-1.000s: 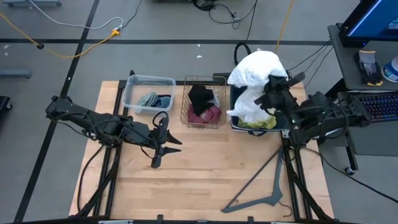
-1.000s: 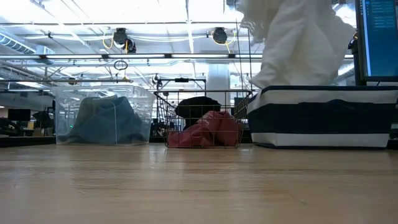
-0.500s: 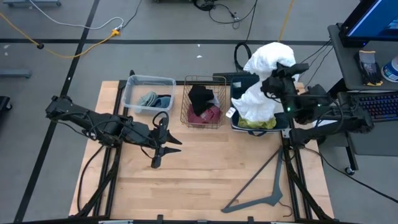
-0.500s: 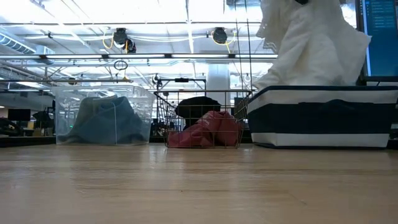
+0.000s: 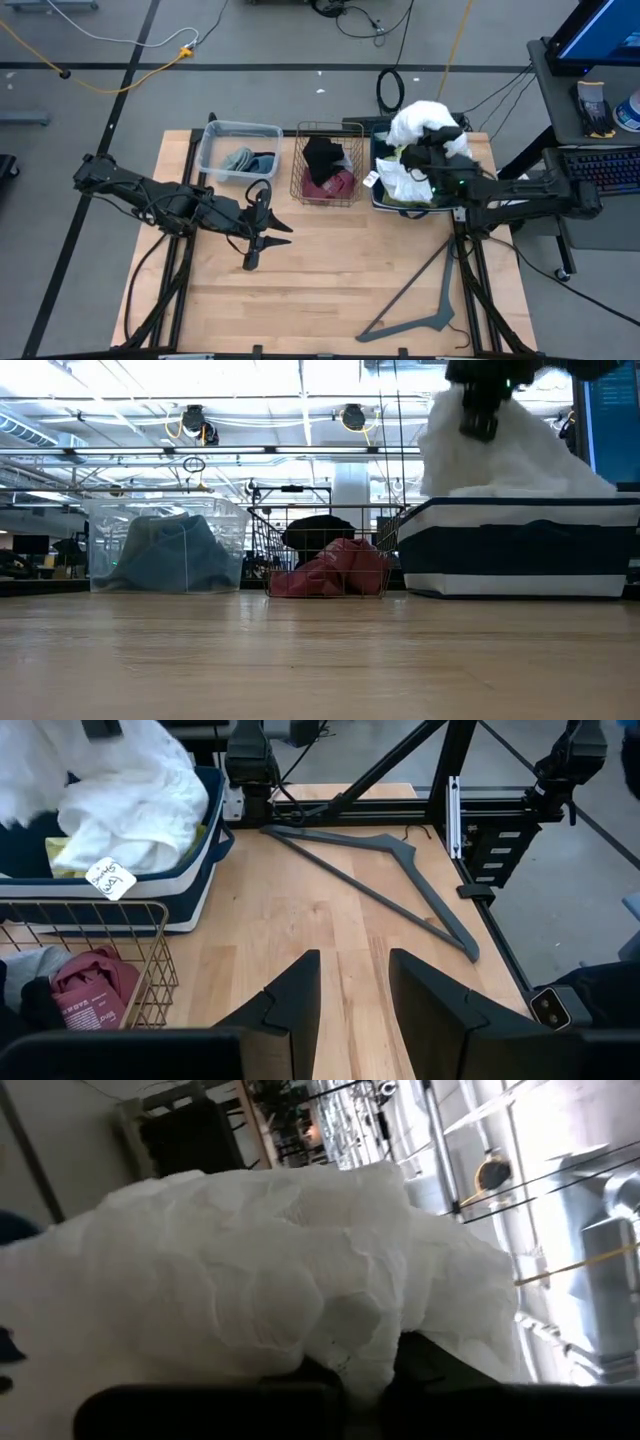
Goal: Pick & Place Cloths
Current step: Put the white dress into the laundry bin
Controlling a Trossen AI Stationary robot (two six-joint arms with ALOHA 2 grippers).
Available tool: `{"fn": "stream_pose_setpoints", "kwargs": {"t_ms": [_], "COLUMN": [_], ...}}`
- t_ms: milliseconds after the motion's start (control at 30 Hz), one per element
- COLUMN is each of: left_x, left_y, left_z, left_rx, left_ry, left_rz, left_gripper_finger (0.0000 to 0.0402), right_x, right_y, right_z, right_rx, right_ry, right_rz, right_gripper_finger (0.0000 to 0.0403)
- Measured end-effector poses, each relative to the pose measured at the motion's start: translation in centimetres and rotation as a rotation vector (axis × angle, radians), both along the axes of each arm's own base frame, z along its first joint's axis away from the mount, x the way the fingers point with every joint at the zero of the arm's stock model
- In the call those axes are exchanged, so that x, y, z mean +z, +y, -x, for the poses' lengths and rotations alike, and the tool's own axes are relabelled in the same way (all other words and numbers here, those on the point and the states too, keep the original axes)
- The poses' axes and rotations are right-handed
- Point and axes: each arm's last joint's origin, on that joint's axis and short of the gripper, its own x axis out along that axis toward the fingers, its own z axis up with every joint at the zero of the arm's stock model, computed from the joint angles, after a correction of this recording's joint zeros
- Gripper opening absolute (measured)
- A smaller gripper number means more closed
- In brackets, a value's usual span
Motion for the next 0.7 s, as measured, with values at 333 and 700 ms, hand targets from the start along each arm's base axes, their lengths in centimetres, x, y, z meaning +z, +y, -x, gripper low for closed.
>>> {"fn": "stream_pose_setpoints", "kwargs": {"t_ms": [333,700], "left_x": [0.0,0.0], "left_y": [0.0,0.0], "left_z": [0.0,0.0], "left_rx": [0.001,0.003], "left_ry": [0.0,0.0], "left_rz": [0.002,0.007], "left_gripper_finger": [0.0124,0.0124], "right_x": [-6.2,-9.7], "right_y": [0.1,0.2], "right_z": [0.4,0.5], "right_rx": [0.053,0.176], "right_ry": [-0.235,-0.516], "right_rz": [-0.12,-0.46], "right_gripper_finger": [0.0017,0.0017]}}
